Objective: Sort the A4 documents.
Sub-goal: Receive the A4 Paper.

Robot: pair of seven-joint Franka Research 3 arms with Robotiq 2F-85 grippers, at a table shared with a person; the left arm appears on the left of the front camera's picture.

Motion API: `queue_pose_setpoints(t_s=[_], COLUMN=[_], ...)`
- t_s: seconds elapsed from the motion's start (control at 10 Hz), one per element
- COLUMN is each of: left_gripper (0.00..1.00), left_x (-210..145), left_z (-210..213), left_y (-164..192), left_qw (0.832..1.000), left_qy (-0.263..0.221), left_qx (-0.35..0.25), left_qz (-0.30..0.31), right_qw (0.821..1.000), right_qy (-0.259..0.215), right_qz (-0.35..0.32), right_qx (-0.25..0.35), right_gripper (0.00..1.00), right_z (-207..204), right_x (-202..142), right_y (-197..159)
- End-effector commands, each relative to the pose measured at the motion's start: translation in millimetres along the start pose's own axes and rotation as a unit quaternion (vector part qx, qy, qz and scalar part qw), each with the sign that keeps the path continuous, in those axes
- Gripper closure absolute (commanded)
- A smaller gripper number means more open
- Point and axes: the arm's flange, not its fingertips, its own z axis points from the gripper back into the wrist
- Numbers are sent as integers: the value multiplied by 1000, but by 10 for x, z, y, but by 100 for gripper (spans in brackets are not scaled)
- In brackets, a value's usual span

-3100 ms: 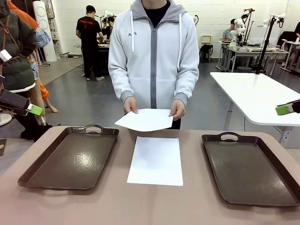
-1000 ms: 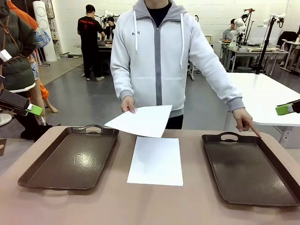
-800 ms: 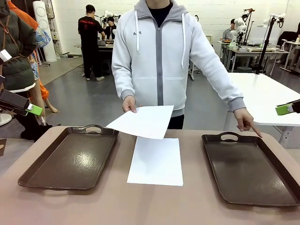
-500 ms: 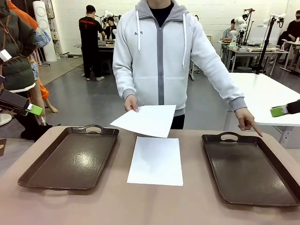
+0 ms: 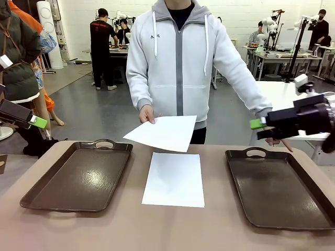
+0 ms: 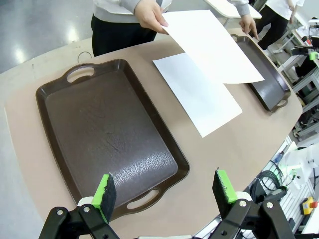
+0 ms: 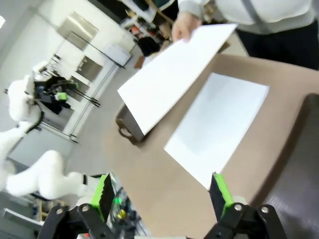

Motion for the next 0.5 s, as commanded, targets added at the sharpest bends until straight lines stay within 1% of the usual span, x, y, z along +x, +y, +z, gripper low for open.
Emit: queue_pose_setpoints(t_s=[0.0,0.1,0.3,0.4], left_gripper=[0,0,0,0], left_x=[-3,-3,-3,-3], left_z=[1,1,1,1], left_y=[7,7,7,7], left_qw=[1000,1000,1000,1000], left_qy=[-3,-3,-3,-3], left_qx=[-9,-9,-9,-9], left_qz=[-3,-3,-3,-3], right_qw=[999,996,986,982], right_qy=[3,17,38,40], right_qz=[-25,-39,-95,-118], right_qx=[47,77,129,143], right_gripper=[0,0,0,0], right_z=[-389,-584,-938,-1065], right_x=[257,320,400,408], right_y=[-165,-216,-391,-469])
